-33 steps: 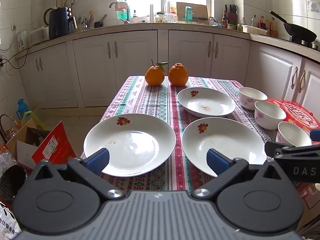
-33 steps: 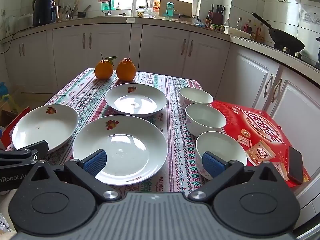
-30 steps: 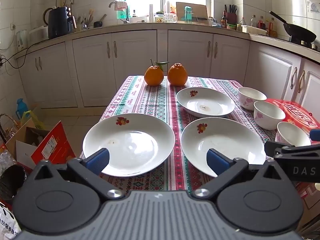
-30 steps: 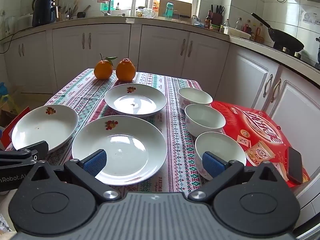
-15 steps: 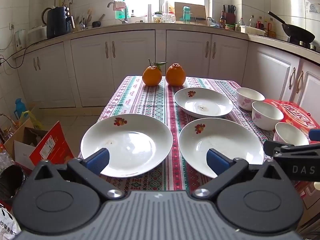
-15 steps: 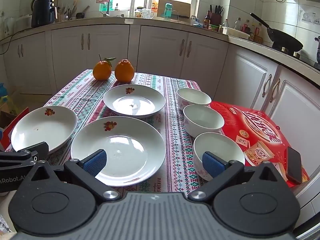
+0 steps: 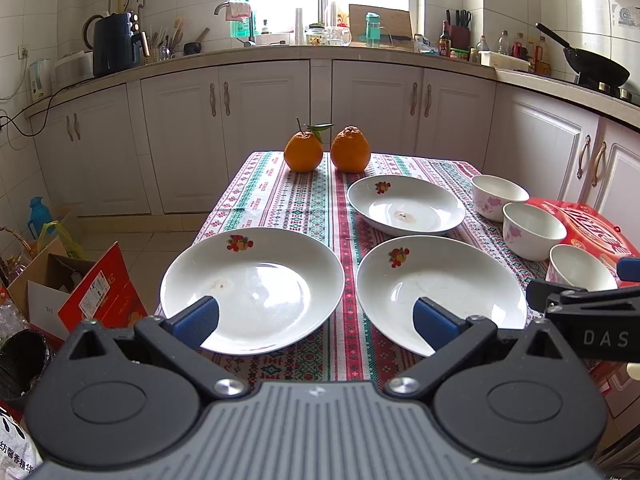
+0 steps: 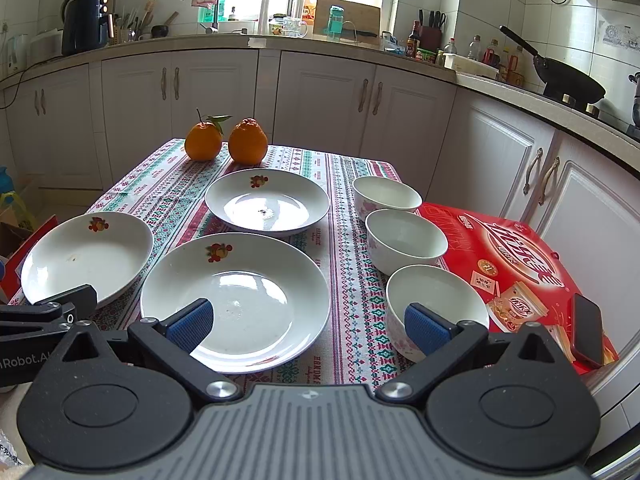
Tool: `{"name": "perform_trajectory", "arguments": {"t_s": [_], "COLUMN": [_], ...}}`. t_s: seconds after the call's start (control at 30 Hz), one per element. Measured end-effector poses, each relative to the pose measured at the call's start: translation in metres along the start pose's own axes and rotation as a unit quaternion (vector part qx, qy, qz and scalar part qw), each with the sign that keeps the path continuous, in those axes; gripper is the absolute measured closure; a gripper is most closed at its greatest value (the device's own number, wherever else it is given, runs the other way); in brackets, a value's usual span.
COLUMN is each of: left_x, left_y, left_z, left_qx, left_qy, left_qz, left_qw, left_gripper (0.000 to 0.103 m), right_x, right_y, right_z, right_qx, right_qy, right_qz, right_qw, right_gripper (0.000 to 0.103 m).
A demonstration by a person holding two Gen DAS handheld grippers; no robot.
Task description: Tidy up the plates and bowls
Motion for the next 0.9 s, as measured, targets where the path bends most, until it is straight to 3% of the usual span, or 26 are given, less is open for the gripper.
{"name": "perform_trajectory", "arguments": {"t_s": [0.9], "left_x": [-0.0004], "left_y": [-0.0002], "left_z": [-0.0007], "left_qx": [-0.003], "left_qy": [0.0], "left_qz": [0.0], "left_qw": [1.0], "left_gripper": [0.001], "right_x": [0.0027], "right_y": [0.0026], "right_z": [-0.0038], "right_qx": [-0.002], "right_qy": [0.0], "right_qz": [0.0], "right_qw": [1.0], "right_gripper": [0.0]}}
Point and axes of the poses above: each gripper's, at about its wrist camera, not at the fingertips, and z roughly the way its jaws point, y to its right, x to its top, the point moved 3 cm from there along z, roughly the way its jaws point, and after that the axes turned 10 degrees about -y, right-handed, at the moved point
